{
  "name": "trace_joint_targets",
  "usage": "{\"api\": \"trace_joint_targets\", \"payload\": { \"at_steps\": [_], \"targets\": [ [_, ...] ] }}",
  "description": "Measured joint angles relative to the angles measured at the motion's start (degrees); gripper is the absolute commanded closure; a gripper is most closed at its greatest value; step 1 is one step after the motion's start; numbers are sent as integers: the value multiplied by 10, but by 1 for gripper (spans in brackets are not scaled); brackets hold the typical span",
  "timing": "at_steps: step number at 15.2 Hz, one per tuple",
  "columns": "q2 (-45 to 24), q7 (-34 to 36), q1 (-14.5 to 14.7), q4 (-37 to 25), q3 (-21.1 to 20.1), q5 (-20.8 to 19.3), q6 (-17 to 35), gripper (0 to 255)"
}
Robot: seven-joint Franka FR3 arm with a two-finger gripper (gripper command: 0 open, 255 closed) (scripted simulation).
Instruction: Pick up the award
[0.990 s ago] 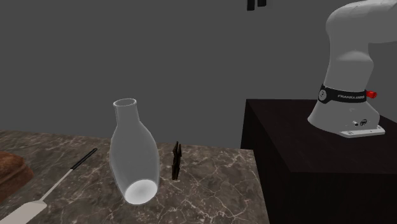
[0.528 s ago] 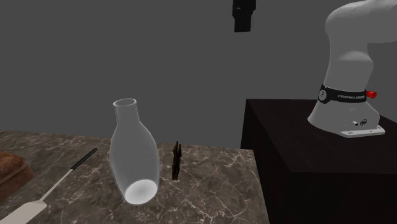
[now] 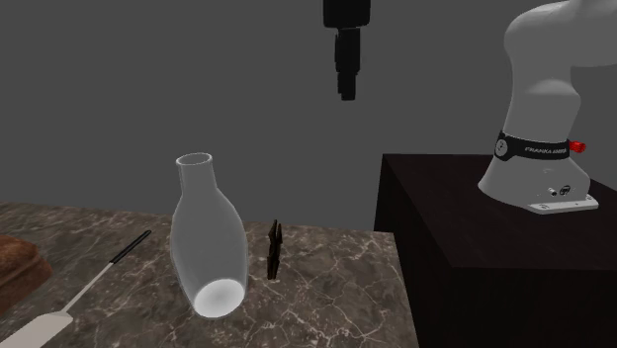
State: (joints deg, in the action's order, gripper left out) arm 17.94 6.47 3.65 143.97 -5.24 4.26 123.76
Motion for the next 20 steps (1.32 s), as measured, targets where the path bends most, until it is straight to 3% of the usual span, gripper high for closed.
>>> {"api": "trace_joint_targets", "payload": {
  "at_steps": [8, 17, 20],
  "targets": [
    [-178, 76, 16, -59, -34, -8, 126, 0],
    [-381, 164, 48, -193, -36, -49, 203, 0],
    [-412, 172, 54, -208, -33, -54, 219, 0]
  ]
}}
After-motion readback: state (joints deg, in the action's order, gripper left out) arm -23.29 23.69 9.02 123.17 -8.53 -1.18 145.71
